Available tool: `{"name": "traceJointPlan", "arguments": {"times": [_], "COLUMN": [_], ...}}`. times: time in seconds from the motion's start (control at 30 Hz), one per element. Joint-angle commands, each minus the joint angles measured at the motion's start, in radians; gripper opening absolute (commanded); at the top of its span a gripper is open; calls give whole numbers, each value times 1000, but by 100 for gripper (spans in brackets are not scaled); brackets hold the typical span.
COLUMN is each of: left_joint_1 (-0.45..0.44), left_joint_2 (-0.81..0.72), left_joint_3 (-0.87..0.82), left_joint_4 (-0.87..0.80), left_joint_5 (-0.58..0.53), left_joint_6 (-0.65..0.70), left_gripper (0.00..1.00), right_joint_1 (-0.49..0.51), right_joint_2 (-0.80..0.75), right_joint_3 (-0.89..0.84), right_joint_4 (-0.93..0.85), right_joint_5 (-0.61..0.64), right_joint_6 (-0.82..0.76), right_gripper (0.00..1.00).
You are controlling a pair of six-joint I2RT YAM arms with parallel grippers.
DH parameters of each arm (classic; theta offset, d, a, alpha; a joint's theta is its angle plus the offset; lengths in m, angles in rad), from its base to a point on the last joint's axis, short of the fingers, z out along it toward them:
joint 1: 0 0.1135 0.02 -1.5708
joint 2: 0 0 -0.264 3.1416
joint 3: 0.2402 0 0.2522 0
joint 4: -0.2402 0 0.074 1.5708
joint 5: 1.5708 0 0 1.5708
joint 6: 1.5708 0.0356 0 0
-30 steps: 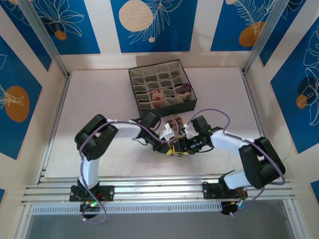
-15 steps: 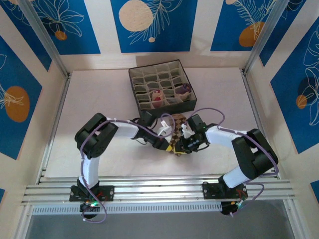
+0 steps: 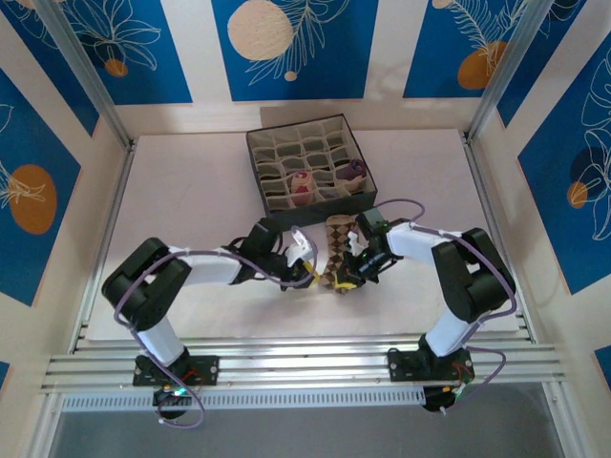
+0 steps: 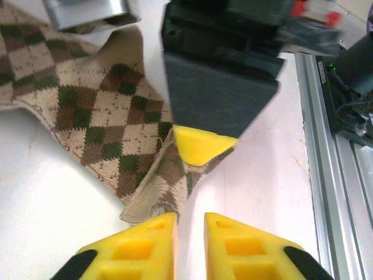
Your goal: Roll the socks
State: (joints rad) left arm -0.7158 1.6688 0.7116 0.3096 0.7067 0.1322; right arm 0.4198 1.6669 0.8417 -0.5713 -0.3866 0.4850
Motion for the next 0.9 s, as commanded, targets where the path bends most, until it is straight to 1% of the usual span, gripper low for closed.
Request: {"name": "traceJointPlan", "arguments": {"times": [0.0, 0.03, 0.07, 0.17, 0.2, 0.3, 0.4, 0.5, 0.67, 0.8, 0.87], "left_joint_1": [-26, -39, -59, -140, -166, -226, -266, -281, -290, -298, -301], "left_joint_2": [-80, -97, -118, -151, -152, -132, -91, -50, 4, 35, 48], "left_joint_3": [-67, -84, -105, -129, -126, -94, -77, -59, -65, -57, -60], "left_joint_4": [88, 101, 113, 103, 93, 49, 59, 59, 117, 120, 134], "left_joint_5": [-56, -81, -114, -258, -302, -412, -488, -509, -560, -570, -575], "left_joint_6": [215, 261, 317, 508, 565, 682, 776, 822, 861, 875, 877], "left_gripper": [14, 15, 19, 34, 36, 38, 42, 42, 43, 45, 44], "right_joint_1": [-12, -13, -13, -14, -15, -17, -21, -21, -21, -21, -20], "right_joint_2": [50, 53, 59, 81, 89, 112, 125, 131, 132, 138, 141], "right_joint_3": [5, 9, 15, 41, 50, 71, 86, 94, 92, 97, 100], "right_joint_4": [-97, -102, -110, -144, -154, -182, -204, -220, -240, -256, -263], "right_joint_5": [71, 64, 60, 46, 41, 23, -18, -81, -123, -147, -182], "right_joint_6": [-15, -19, -25, -46, -53, -72, -89, -110, -132, -151, -162], "right_gripper": [4, 4, 4, 3, 3, 3, 3, 3, 3, 3, 3]}}
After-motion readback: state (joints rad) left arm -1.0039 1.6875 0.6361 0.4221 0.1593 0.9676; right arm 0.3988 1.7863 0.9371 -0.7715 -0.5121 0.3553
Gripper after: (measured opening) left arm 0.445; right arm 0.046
